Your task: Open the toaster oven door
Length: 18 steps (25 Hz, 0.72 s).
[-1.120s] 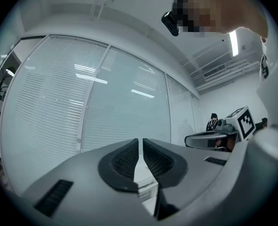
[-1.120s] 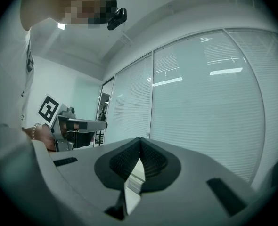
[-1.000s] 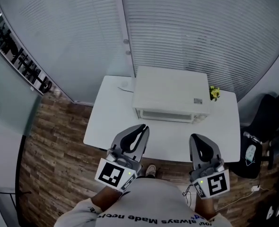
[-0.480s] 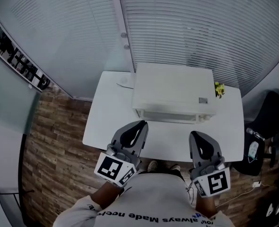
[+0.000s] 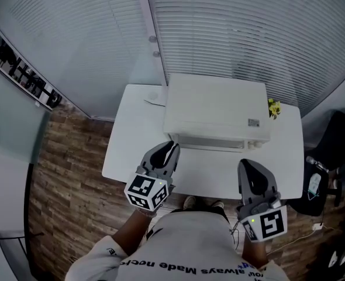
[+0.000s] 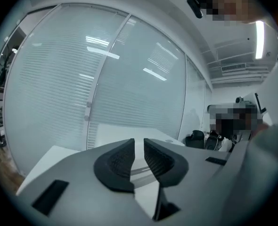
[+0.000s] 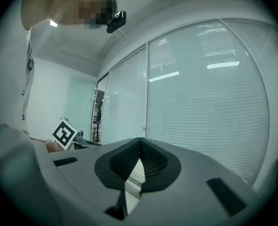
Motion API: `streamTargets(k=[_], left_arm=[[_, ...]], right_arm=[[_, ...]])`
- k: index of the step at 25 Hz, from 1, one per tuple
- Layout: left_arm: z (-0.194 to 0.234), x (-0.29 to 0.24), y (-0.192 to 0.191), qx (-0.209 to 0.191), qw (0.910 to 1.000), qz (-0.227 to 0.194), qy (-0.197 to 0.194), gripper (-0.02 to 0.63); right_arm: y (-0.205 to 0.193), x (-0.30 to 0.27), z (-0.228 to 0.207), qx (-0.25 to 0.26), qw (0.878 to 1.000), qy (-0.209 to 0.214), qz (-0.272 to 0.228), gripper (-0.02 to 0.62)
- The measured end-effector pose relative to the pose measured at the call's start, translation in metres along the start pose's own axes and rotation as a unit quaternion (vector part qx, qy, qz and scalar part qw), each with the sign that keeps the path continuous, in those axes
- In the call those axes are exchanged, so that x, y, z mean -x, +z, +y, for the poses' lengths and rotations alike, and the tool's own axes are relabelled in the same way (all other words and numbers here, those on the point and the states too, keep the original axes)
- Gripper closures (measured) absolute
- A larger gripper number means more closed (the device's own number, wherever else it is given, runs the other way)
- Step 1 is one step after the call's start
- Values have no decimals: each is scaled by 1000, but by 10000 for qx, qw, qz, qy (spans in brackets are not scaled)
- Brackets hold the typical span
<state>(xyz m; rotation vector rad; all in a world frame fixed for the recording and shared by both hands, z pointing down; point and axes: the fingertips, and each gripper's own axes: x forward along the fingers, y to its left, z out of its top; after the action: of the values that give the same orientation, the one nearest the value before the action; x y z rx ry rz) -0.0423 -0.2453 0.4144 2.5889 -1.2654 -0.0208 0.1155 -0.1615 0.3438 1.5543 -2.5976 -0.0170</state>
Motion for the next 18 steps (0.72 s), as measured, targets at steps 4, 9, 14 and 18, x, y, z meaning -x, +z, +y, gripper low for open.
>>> streamTargets(k=[4,9,14,18], left_arm=[[16,-15,-29,212,9992,350,39,479],[38,-32,-54,394,9972,574,287,479],[52,-45,-73,420,9945,854,440,479],[56,-52,-80,492,9930,960,490,479]], right_arm=[[-4,-2,1,-35,10000,5,24,588],[-6,-5,-2,-51,10000,-30,18,588],[-9,-7,-3,-71,9999,-38,70,588],[-7,-8,-6,-49,10000,-64,35,588]])
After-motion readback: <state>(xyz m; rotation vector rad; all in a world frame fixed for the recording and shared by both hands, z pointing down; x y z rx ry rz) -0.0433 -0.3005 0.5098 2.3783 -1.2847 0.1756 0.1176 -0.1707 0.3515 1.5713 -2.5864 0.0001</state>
